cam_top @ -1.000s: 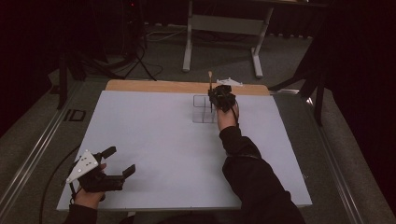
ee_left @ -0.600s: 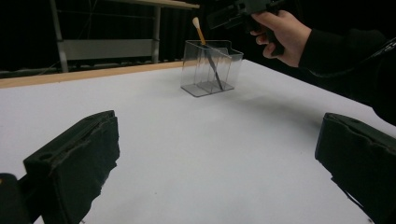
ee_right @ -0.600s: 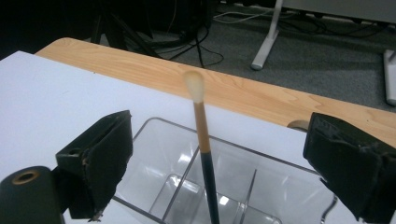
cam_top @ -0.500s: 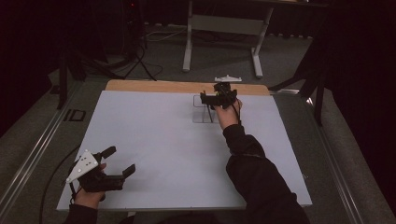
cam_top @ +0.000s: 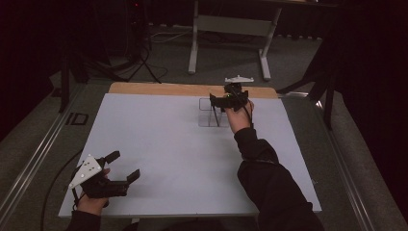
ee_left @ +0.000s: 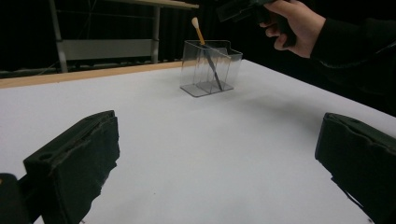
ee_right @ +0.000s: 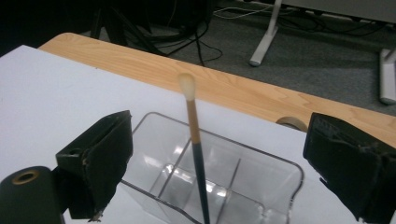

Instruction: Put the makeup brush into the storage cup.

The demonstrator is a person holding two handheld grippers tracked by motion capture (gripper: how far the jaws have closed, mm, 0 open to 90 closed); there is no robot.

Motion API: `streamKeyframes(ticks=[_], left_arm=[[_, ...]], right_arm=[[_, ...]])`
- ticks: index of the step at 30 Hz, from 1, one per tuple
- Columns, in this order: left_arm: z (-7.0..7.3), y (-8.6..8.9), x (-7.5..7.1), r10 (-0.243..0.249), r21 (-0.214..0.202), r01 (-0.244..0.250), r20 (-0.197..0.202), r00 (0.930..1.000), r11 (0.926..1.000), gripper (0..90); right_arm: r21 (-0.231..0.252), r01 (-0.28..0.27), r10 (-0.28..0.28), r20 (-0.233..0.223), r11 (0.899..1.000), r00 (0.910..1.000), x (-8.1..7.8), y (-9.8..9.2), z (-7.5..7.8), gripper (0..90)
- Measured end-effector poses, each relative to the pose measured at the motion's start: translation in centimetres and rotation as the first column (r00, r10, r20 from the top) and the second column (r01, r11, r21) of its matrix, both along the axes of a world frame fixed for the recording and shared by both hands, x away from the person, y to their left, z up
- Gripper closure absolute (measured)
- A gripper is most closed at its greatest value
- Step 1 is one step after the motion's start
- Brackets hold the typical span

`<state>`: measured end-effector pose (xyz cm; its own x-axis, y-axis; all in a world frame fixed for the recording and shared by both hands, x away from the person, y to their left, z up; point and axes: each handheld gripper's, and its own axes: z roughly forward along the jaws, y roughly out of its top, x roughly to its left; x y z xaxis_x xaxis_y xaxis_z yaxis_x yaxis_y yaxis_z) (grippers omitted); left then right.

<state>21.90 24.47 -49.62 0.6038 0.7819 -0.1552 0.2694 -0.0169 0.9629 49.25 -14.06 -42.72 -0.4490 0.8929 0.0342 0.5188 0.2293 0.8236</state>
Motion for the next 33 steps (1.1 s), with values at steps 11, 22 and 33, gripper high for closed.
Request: streamKeyframes(ticks=[11,22,33], left_arm=[[0.0,0.2,-0.1,0.008,-0.007,-0.008,0.001,1.0,0.9999,0.1],[0.0,0.1,-0.1,0.008,-0.006,-0.008,0.003,1.0,1.0,0.1],[0.0,0.0,-0.1,0.005,-0.004,-0.005,0.003,1.0,1.0,0.1]], right_arm=[[0.006,-0.024,0.024,-0.011,1.0,0.9997,-1.2,-0.9,-0.1,8.8],[-0.005,-0.061,0.061,-0.026,0.998,0.9978,-3.8,-1.4,-0.7,8.8],[0.007,-0.127,0.127,-0.029,0.992,0.9915,-6.9,-1.9,-0.8,9.2]])
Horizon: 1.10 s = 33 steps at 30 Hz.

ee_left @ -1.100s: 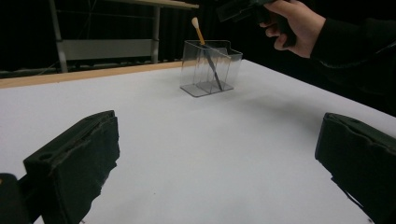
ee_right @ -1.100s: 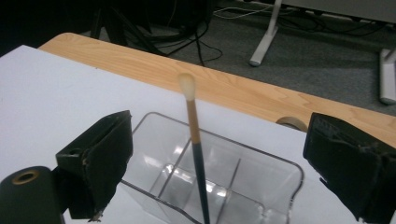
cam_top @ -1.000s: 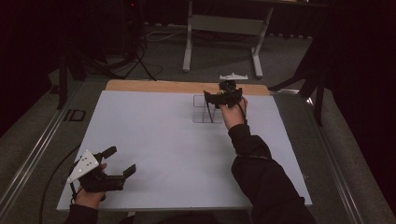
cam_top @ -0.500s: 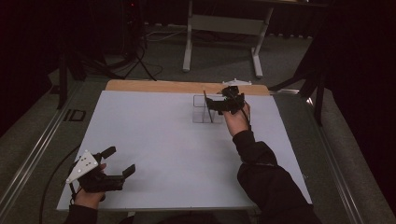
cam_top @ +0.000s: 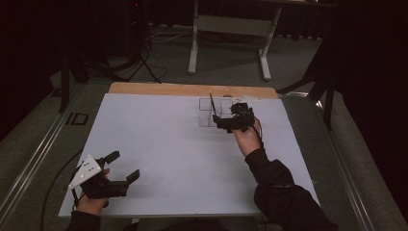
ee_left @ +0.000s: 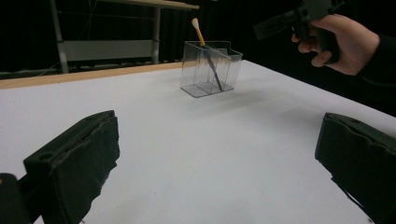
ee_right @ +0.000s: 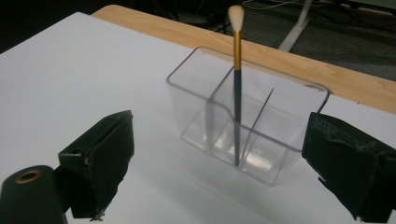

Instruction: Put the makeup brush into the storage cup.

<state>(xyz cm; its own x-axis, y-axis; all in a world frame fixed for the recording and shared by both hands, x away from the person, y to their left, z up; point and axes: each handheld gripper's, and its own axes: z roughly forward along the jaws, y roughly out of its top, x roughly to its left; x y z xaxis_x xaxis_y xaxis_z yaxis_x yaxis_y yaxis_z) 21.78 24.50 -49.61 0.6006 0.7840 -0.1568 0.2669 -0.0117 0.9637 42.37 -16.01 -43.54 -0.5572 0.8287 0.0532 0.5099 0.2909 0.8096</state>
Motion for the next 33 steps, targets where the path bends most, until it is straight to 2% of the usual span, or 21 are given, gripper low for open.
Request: streamKeyframes(ticks=[13,18,24,33], left_arm=[[0.0,-0.1,0.0,-0.002,0.008,0.002,-0.002,1.0,1.0,0.1],[-0.1,-0.3,0.0,-0.004,0.011,0.004,-0.003,1.0,0.9999,0.1],[-0.1,-0.4,0.0,-0.006,0.013,0.007,-0.004,1.0,0.9999,0.1],[-0.1,-0.4,0.0,-0.004,0.015,0.004,-0.006,1.0,0.9999,0.1]], right_arm=[[0.024,-0.078,0.077,0.024,0.997,0.9967,-3.1,-1.0,0.4,9.2],[0.055,-0.101,0.1,0.03,0.993,0.9946,-3.9,-1.7,0.6,9.2],[0.045,-0.12,0.118,0.054,0.992,0.9916,-5.3,-2.4,0.6,9.3],[0.048,-0.158,0.156,0.047,0.986,0.9867,-6.8,-3.3,-0.1,11.6]])
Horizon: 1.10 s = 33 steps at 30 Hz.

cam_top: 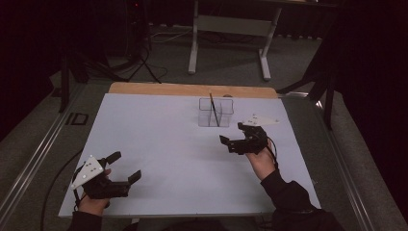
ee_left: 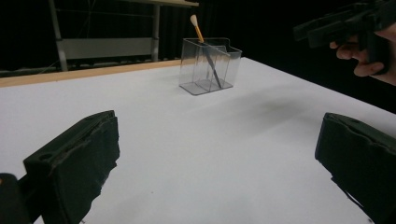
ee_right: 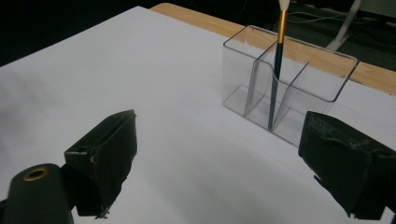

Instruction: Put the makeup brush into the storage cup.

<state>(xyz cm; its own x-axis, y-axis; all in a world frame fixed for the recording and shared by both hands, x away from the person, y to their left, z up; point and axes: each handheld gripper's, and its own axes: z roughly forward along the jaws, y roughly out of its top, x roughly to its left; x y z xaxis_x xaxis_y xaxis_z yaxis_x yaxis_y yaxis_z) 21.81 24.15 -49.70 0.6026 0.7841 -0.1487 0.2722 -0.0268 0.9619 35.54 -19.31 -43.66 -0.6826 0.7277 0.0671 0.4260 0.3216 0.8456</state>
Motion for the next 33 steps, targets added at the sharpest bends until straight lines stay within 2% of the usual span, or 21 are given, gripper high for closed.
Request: streamKeyframes(ticks=[4,10,14,17,21,30,33], left_arm=[[0.0,0.0,0.0,0.001,-0.002,-0.001,-0.001,1.0,1.0,0.1],[0.0,0.0,0.0,0.001,-0.001,-0.001,-0.001,1.0,1.0,0.1],[0.0,0.0,0.0,0.002,-0.003,-0.002,-0.001,1.0,1.0,0.1],[0.0,0.0,0.0,0.001,-0.003,-0.001,-0.001,1.0,1.0,0.1],[0.0,0.0,0.0,-0.001,-0.003,0.001,0.0,1.0,1.0,0.1],[0.0,-0.1,0.0,-0.007,-0.005,0.007,-0.002,1.0,1.0,0.1],[0.0,-0.1,0.0,-0.009,-0.002,0.009,-0.001,1.0,1.0,0.1]], right_arm=[[-0.003,-0.004,0.004,0.011,1.0,0.9999,-0.8,-0.5,-0.4,12.0],[0.058,-0.07,0.071,-0.014,0.996,0.9974,-1.4,-1.8,-0.9,14.6],[0.06,-0.078,0.079,-0.013,0.995,0.9968,-1.9,-2.3,-1.5,14.4],[0.035,-0.074,0.074,0.004,0.997,0.9972,-2.4,-2.5,-1.8,14.4],[0.039,-0.068,0.067,0.011,0.997,0.9977,-2.9,-2.9,-1.8,14.0],[0.026,-0.1,0.099,0.038,0.995,0.9944,-4.1,-3.9,-2.4,13.9],[0.042,-0.121,0.12,0.043,0.992,0.9919,-4.3,-4.2,-2.6,13.9]])
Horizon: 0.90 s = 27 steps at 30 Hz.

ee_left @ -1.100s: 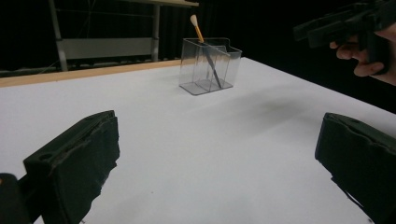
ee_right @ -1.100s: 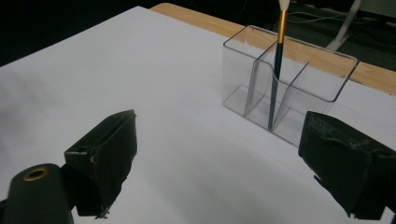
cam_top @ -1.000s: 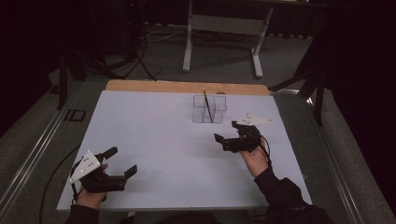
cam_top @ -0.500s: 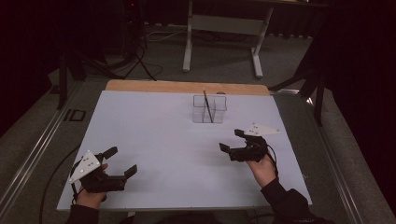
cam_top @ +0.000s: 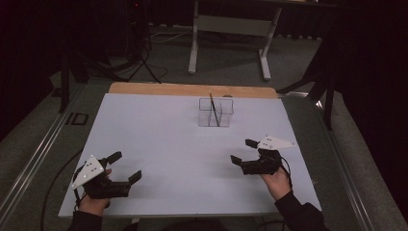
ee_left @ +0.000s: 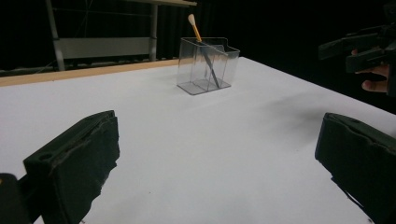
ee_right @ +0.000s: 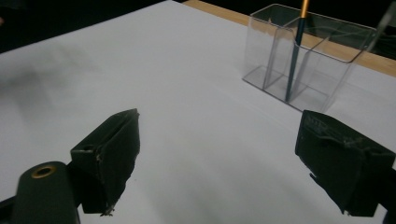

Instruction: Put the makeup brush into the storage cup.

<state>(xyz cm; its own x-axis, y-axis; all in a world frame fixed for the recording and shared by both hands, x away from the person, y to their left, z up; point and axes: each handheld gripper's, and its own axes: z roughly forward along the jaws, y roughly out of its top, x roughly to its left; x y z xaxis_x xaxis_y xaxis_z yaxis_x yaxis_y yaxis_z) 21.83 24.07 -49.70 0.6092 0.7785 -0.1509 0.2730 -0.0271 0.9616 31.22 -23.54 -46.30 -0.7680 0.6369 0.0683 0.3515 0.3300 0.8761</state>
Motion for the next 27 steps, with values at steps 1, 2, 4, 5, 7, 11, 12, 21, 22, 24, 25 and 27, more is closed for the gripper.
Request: streamKeyframes(ticks=[1,2,4,5,7,11,12,21,22,24,25,27], left_arm=[[0.0,0.0,0.0,0.0,0.0,0.0,0.001,1.0,1.0,0.1],[0.0,0.0,0.0,-0.001,0.0,0.001,0.001,1.0,1.0,0.1],[0.0,0.1,0.0,-0.001,-0.002,0.001,0.001,1.0,1.0,0.1],[0.0,0.1,0.0,-0.001,-0.001,0.001,0.001,1.0,1.0,0.1],[0.0,0.1,0.0,-0.003,-0.002,0.003,0.002,1.0,1.0,0.1],[0.0,0.0,0.0,-0.01,0.002,0.01,0.003,0.9999,0.9999,0.1],[0.0,-0.1,-0.1,-0.012,0.005,0.012,0.004,0.9999,0.9999,0.1],[0.0,-0.2,0.0,-0.019,0.009,0.019,0.005,0.9998,0.9998,0.1],[0.0,-0.2,0.0,-0.021,0.008,0.021,0.005,0.9998,0.9997,0.1],[0.0,-0.2,0.0,-0.025,0.008,0.025,0.007,0.9997,0.9997,0.1],[0.0,-0.2,0.0,-0.029,0.007,0.029,0.007,0.9996,0.9996,0.1],[0.0,-0.2,0.0,-0.033,0.006,0.032,0.007,0.9994,0.9995,0.1]], right_arm=[[0.0,-0.001,0.001,0.001,1.0,1.0,-0.1,-0.1,0.0,13.9],[0.002,-0.002,0.002,0.003,1.0,1.0,-0.2,-0.3,0.0,13.9],[0.001,-0.008,0.008,0.011,1.0,0.9999,-0.5,-0.5,-0.1,14.0],[0.005,-0.013,0.013,0.011,1.0,0.9999,-0.6,-0.6,-0.2,14.1],[0.004,-0.028,0.028,0.017,1.0,0.9995,-0.8,-0.7,-0.3,14.1],[0.03,-0.053,0.052,0.034,0.998,0.9981,-1.1,-1.1,-0.3,14.2],[0.03,-0.053,0.052,0.036,0.998,0.998,-1.2,-1.2,-0.3,14.4],[0.05,-0.164,0.161,0.056,0.985,0.9853,-1.3,-1.7,-0.9,14.9],[0.044,-0.167,0.164,0.065,0.985,0.9843,-1.3,-1.6,-0.9,14.9],[0.051,-0.188,0.185,0.061,0.981,0.9809,-1.2,-1.7,-1.1,14.9],[0.045,-0.189,0.186,0.066,0.981,0.9804,-1.1,-1.7,-1.2,14.9],[0.046,-0.194,0.191,0.062,0.98,0.9796,-1.0,-1.8,-1.5,14.9]])
